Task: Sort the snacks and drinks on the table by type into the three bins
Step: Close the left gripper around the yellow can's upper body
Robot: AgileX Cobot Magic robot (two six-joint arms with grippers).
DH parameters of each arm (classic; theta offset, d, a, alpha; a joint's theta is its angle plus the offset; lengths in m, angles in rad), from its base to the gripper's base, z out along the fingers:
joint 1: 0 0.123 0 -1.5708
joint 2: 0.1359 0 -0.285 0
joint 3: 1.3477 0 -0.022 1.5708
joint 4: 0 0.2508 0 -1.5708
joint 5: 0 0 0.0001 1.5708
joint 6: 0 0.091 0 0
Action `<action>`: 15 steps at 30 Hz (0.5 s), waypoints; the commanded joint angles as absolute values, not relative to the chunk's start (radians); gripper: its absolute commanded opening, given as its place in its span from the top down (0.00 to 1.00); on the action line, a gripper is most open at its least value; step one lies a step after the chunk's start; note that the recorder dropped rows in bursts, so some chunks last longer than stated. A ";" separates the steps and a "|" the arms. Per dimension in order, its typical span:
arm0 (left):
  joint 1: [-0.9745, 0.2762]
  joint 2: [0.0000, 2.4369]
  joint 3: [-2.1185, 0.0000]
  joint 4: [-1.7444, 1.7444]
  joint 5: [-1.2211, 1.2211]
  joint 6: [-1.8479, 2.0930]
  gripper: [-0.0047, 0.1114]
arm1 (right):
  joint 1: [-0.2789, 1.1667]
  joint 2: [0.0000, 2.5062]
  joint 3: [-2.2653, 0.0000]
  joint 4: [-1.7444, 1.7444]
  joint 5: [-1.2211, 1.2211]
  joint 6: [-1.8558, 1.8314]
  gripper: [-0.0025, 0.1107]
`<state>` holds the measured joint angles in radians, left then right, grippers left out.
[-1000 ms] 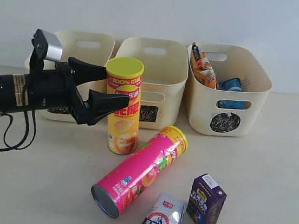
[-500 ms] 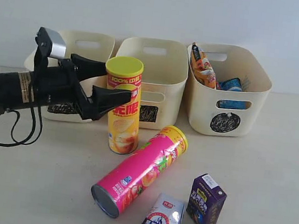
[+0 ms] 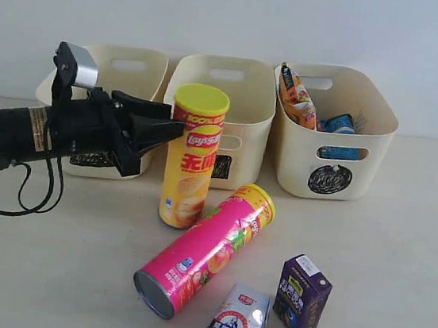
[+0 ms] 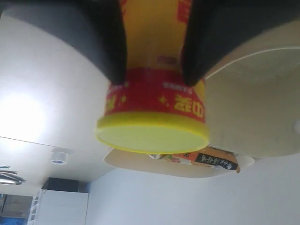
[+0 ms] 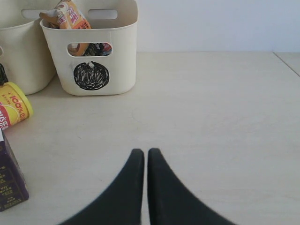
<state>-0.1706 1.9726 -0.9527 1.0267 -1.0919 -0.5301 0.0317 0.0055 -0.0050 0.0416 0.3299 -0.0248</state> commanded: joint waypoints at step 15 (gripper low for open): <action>-0.170 1.971 -0.959 1.034 -1.105 -0.547 0.90 | 0.030 0.000 0.000 0.042 0.325 -0.027 0.98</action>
<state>-0.1706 1.9726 -0.9527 1.0267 -1.0942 -0.5316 0.0317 0.0055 -0.0050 0.0416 0.3299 -0.0248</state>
